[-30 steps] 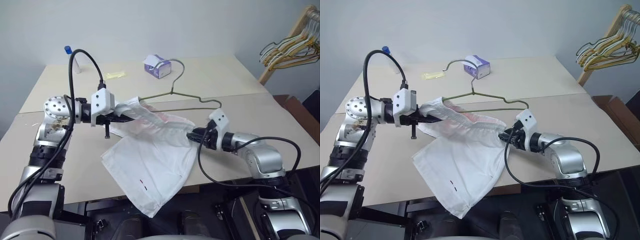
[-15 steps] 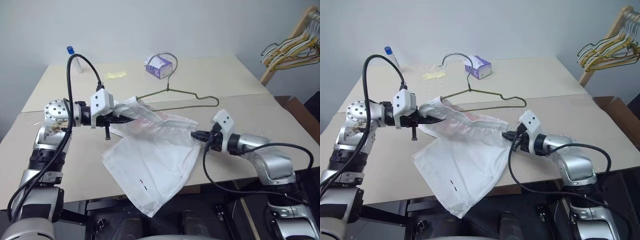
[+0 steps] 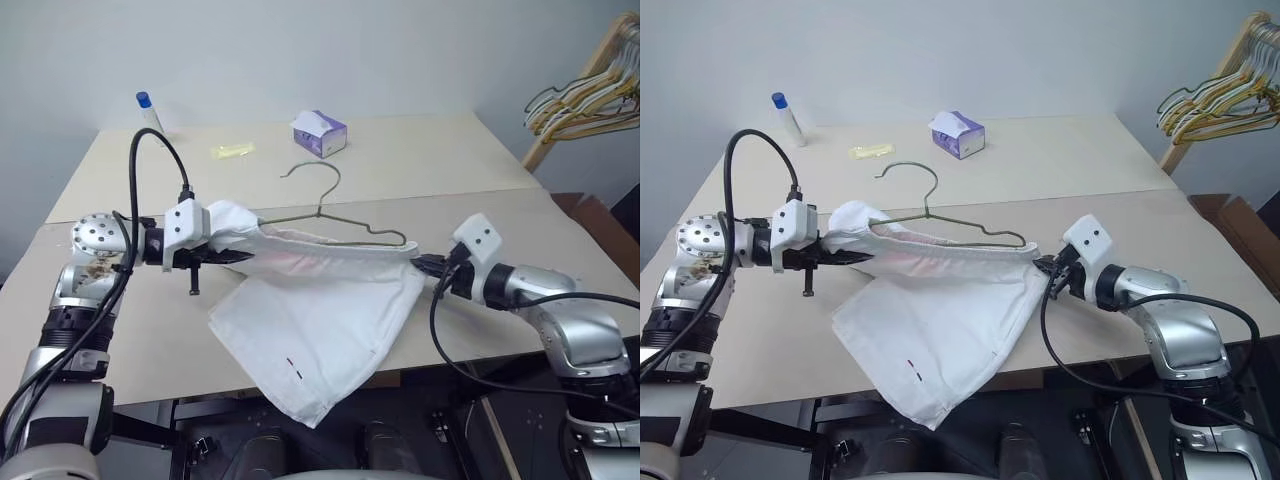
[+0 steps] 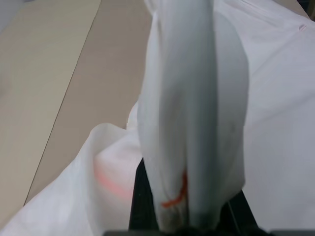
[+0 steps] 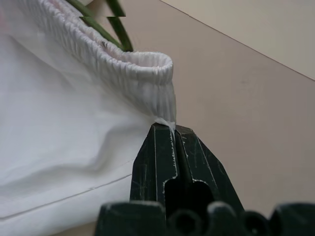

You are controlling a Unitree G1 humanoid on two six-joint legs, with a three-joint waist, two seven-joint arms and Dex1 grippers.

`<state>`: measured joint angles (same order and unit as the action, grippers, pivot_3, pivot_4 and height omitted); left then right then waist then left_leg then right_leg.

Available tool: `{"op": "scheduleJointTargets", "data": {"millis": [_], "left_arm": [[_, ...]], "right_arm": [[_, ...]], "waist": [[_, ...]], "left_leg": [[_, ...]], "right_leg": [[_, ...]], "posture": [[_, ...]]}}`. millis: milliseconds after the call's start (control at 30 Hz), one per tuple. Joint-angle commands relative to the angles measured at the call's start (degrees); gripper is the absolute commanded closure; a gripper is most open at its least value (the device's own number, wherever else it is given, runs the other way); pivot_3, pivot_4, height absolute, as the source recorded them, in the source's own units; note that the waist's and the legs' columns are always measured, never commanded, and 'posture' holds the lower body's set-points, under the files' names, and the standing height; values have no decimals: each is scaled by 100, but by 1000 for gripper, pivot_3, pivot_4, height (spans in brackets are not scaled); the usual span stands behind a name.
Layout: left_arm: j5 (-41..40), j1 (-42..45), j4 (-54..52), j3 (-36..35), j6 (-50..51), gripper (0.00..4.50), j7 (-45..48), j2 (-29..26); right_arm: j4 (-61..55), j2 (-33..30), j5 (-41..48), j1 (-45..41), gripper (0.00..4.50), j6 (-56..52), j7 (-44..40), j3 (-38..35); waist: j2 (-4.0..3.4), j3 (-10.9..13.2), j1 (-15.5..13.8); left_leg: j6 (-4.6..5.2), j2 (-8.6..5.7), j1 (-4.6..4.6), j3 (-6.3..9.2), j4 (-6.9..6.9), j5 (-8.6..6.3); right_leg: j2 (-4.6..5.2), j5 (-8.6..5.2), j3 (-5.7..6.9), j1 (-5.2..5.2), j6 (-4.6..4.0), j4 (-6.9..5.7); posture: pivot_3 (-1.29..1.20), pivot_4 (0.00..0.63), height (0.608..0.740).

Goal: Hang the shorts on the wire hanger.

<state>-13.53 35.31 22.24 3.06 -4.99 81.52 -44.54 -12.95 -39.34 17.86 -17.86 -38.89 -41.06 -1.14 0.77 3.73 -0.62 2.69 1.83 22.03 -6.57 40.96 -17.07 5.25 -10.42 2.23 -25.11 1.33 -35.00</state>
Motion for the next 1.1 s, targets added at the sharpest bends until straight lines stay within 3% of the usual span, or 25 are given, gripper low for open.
{"op": "scheduleJointTargets", "data": {"millis": [33,300,1100], "left_arm": [[-46,-9,-8,-229,-38,4500,-60,-177],[-386,39,-165,-453,123,4500,-390,118],[-773,-140,-611,-464,463,4500,108,98]], "right_arm": [[60,-130,-95,-99,4459,81,168,-305],[200,-146,-65,-145,4459,-13,106,-210],[318,-308,100,-114,4459,-127,45,-341]], "waist": [[0,0,0],[0,0,-3],[0,0,2]], "left_leg": [[0,0,0,0,0,0],[1,0,0,2,1,-1],[2,1,-1,1,0,-1]], "right_leg": [[0,0,0,0,0,0],[1,0,0,0,0,-1],[0,0,0,1,0,0]], "posture": [[56,27,740],[61,28,740],[52,30,740]]}}
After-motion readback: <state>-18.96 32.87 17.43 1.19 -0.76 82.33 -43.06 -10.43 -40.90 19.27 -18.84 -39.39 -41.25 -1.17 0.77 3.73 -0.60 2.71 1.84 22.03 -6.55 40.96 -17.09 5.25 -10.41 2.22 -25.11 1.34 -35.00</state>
